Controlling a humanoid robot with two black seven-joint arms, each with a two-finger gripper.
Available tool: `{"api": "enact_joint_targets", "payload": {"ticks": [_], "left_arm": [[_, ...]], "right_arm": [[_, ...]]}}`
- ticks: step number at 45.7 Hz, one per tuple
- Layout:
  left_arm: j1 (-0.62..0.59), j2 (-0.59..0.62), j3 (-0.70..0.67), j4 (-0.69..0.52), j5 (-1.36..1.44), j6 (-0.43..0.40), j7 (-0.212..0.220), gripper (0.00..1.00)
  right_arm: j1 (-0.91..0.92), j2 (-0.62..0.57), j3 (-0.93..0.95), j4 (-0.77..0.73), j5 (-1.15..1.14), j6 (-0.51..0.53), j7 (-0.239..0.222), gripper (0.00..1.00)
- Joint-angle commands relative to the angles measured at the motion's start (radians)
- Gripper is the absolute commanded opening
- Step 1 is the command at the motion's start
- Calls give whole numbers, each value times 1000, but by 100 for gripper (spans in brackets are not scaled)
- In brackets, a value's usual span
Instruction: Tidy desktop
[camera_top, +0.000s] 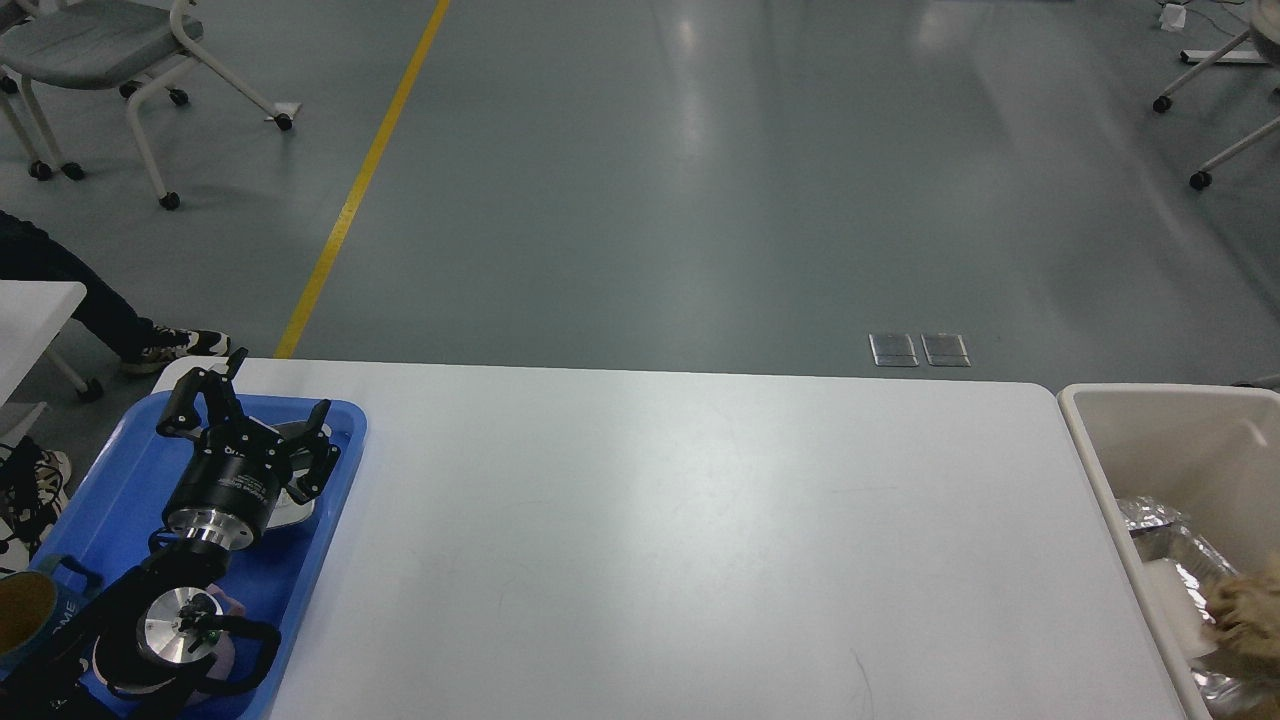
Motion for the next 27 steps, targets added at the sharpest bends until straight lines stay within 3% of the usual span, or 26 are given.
{"api": "enact_joint_targets", "payload": {"ticks": [1,8,18,27], "left_arm": [[-12,2,-1,7,0,-1,1,96],[-27,13,2,8,2,2,-1,96],[-27,51,2,16,14,57,-9,96],[-29,57,-32,20,11,94,-10,96]], "right_arm": [[-2,4,5,-15,0,-14,5,100],[25,56,44,-32,-1,-158,8,100],[125,151,37,-54,-26,-235,11,100],[188,246,37,-126,-89,-546,23,100]]}}
